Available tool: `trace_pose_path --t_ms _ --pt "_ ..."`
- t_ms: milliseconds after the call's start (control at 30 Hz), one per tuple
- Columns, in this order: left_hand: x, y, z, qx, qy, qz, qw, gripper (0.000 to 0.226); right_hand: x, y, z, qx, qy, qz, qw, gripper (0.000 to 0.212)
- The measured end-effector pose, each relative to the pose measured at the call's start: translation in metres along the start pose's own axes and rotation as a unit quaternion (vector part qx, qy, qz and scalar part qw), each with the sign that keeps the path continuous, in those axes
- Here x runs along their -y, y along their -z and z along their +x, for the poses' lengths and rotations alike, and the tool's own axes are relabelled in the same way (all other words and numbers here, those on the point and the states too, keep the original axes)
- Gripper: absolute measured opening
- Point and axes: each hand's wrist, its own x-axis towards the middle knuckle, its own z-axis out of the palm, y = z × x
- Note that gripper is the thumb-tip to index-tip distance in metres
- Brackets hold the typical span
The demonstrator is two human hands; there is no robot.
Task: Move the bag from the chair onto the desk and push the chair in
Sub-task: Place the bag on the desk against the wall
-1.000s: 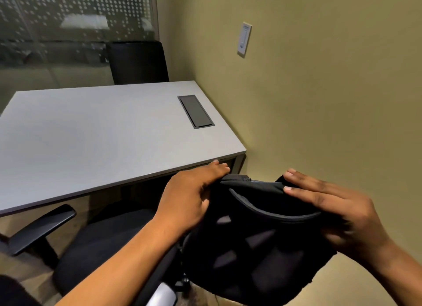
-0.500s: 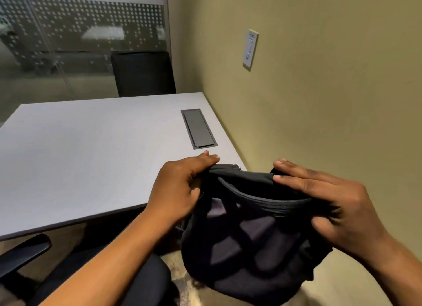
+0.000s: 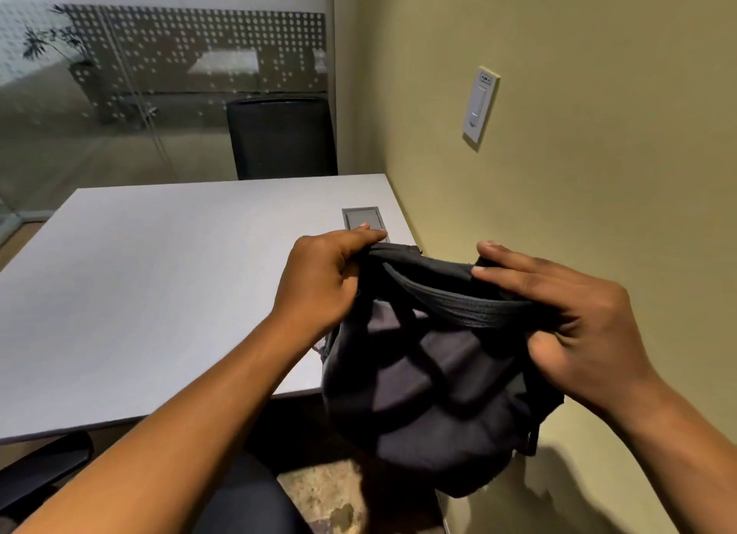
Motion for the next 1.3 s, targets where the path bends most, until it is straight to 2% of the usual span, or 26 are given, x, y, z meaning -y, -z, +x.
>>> trace_pose_path --t_ms 300,400,567,733,833,900,933,1000,1067,1167,1300 --pt "0.049 -0.009 0.109 0.015 -0.033 0.016 0.999 0.047 -0.035 -0.032 0.082 -0.063 -0.041 0.005 0.997 0.074" --pt "0.060 -0.021 0.154 0.032 -0.057 0.032 0.997 0.045 -0.054 -0.046 0.107 -0.111 -0.118 0.065 0.985 0.074" --pt "0.083 -0.065 0.200 0.052 -0.031 0.049 0.997 0.051 -0.099 -0.071 0.127 -0.161 -0.226 0.122 0.953 0.069" --pt "0.109 -0.104 0.189 0.067 0.004 0.058 0.996 0.037 -0.129 -0.085 0.121 -0.111 -0.259 0.110 0.953 0.052" --pt "0.120 -0.115 0.162 0.039 -0.005 0.012 0.999 0.038 -0.139 -0.075 0.121 -0.063 -0.268 0.030 0.961 0.049" --pt "0.127 -0.124 0.136 0.043 0.019 -0.012 0.999 0.036 -0.140 -0.068 0.117 -0.029 -0.255 -0.061 0.965 0.063" --pt "0.131 -0.128 0.121 0.049 0.035 -0.026 0.998 0.035 -0.137 -0.067 0.113 -0.035 -0.238 -0.093 0.966 0.067" --pt "0.139 -0.140 0.087 0.047 0.079 -0.047 0.995 0.035 -0.129 -0.070 0.105 -0.078 -0.159 -0.128 0.976 0.055" --pt "0.146 -0.152 0.050 0.028 0.142 -0.064 0.987 0.037 -0.125 -0.081 0.089 -0.067 -0.049 -0.137 0.987 0.038" --pt "0.148 -0.174 -0.006 0.019 0.235 -0.074 0.969 0.048 -0.125 -0.106 0.062 0.082 0.037 -0.152 0.984 0.036" --pt "0.143 -0.206 -0.059 0.042 0.338 -0.086 0.936 0.060 -0.141 -0.135 0.036 0.207 0.049 -0.237 0.948 0.035"
